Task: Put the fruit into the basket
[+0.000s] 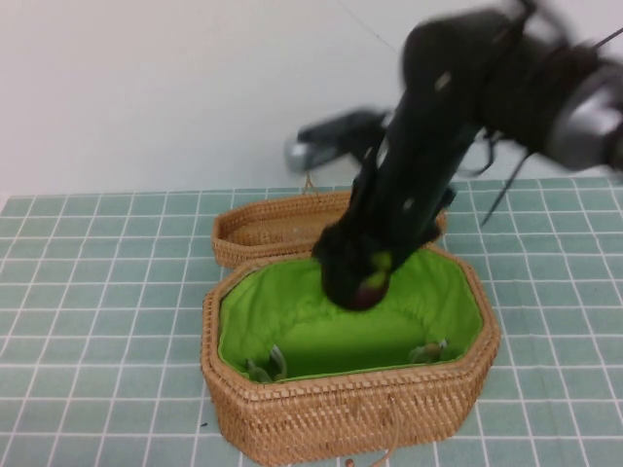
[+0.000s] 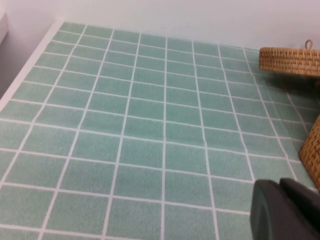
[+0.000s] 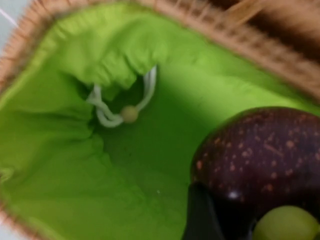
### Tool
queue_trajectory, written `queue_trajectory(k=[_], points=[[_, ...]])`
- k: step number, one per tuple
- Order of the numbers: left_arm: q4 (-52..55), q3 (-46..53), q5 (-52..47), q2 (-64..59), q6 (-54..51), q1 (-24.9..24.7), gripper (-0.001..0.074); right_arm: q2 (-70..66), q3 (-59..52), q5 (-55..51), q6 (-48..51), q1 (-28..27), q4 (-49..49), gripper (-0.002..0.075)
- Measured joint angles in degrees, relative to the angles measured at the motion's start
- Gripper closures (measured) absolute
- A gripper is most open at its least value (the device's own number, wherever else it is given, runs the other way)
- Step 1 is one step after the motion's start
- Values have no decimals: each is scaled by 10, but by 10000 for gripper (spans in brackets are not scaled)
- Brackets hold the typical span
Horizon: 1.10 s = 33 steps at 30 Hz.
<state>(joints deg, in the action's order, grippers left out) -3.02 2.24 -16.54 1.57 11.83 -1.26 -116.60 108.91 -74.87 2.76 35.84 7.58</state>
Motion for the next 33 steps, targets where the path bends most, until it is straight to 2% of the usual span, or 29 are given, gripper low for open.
queue_trajectory(k=[6,9,11,13,16,22,23,24,25,27,28,29,33], points=[[0,0,0,0,0,0,735,-74,0,-1,-28,0,-10,396],[0,0,-1,0,0,0,735,-77,0,-1,-31,0,-4,267],[0,0,-1,0,0,0,735,-75,0,-1,-32,0,-4,138],[0,0,-1,0,0,0,735,-67,0,-1,-33,-1,-4,78],[0,0,-1,0,0,0,735,-37,0,-1,-42,-1,-5,106],[0,0,0,0,0,0,735,40,0,-1,-38,-7,-32,110],[0,0,0,0,0,0,735,56,0,-1,-40,-7,-36,133],[0,0,0,0,0,0,735,73,0,-1,-40,-7,-36,188],[0,0,0,0,0,0,735,92,0,-1,-40,-7,-39,278],[0,0,0,0,0,0,735,134,0,-1,-37,-7,-61,504],[0,0,0,0,0,0,735,151,0,-1,-38,-7,-76,642],[0,0,0,0,0,0,735,173,0,-1,-41,-7,-96,725],[0,0,-2,0,0,0,735,262,-8,-1,-42,-7,-183,729]])
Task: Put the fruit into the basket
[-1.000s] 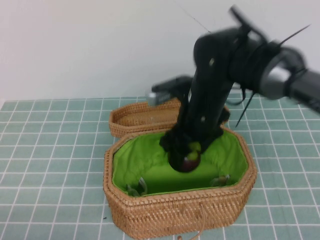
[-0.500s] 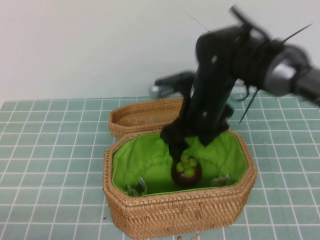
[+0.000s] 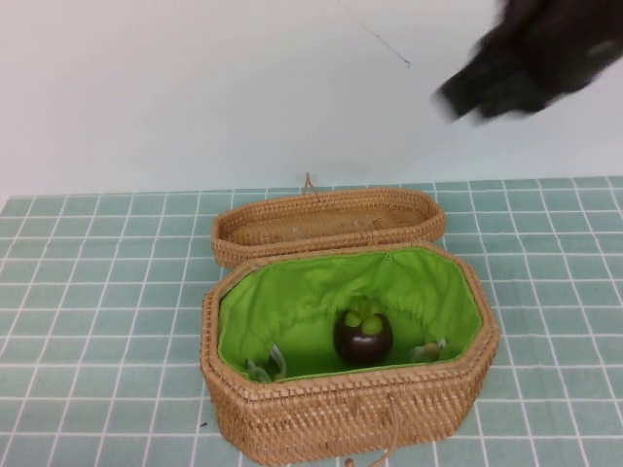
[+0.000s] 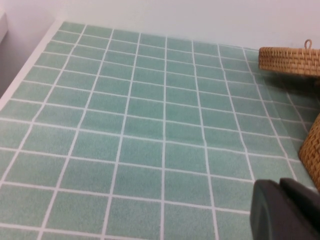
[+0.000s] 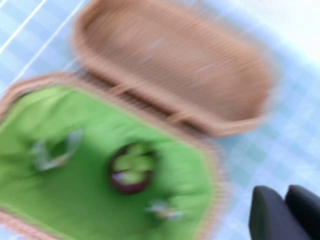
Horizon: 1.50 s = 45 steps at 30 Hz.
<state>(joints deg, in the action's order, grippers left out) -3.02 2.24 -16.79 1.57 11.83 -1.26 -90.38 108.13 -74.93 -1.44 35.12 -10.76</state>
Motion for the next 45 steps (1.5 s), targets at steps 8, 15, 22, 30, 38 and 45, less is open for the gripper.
queue_trajectory(k=[8,15,22,30,38,45], points=[[0,0,-1,0,0,0,735,206,-128,6,-23,0,-48,729],[0,0,-1,0,0,0,735,330,-219,1,-69,0,-27,729],[0,0,-1,0,0,0,735,362,-226,1,-69,0,-27,729],[0,0,-2,0,0,0,735,415,-226,60,3,-50,-54,729],[0,0,-2,0,0,0,735,510,-252,123,7,-196,-85,729],[0,0,-2,0,0,0,735,681,-481,386,-4,-221,-87,729]])
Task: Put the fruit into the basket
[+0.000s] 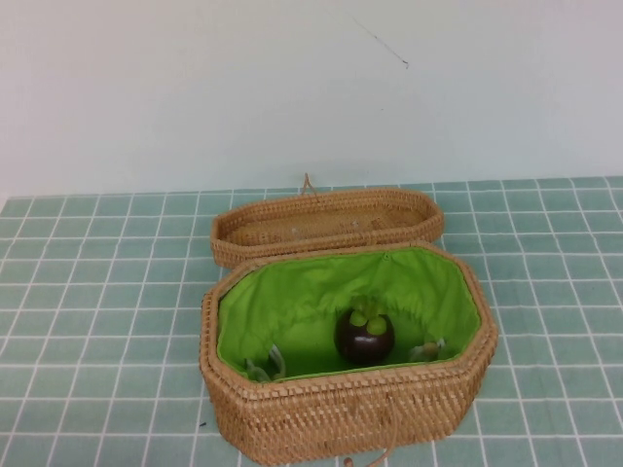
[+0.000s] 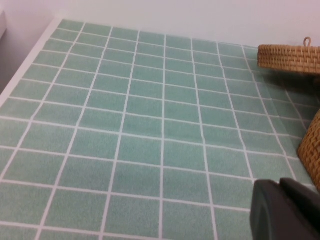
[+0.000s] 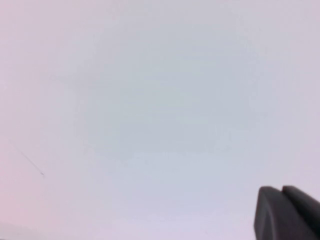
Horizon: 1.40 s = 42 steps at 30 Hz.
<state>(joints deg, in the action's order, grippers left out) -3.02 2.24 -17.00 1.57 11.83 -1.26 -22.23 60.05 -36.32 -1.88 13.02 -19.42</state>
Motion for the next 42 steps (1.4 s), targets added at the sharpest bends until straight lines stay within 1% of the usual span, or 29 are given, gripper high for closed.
queue_trajectory(k=[3,6,9,11,13,18,24,30,42], points=[[0,0,0,0,0,0,735,80,-139,30,0,-21,18,729],[0,0,0,0,0,0,735,143,-254,33,0,-52,25,729],[0,0,0,0,0,0,735,191,-351,35,-8,-79,71,729],[0,0,0,0,0,0,735,206,-404,52,-15,-94,97,729],[0,0,0,0,0,0,735,216,-458,92,-14,-107,123,729],[0,0,0,0,0,0,735,240,-558,166,-12,-125,133,729],[0,0,0,0,0,0,735,239,-618,170,-12,-127,148,729],[0,0,0,0,0,0,735,239,-620,175,19,-127,146,729],[0,0,0,0,0,0,735,237,-620,177,19,-127,146,729]])
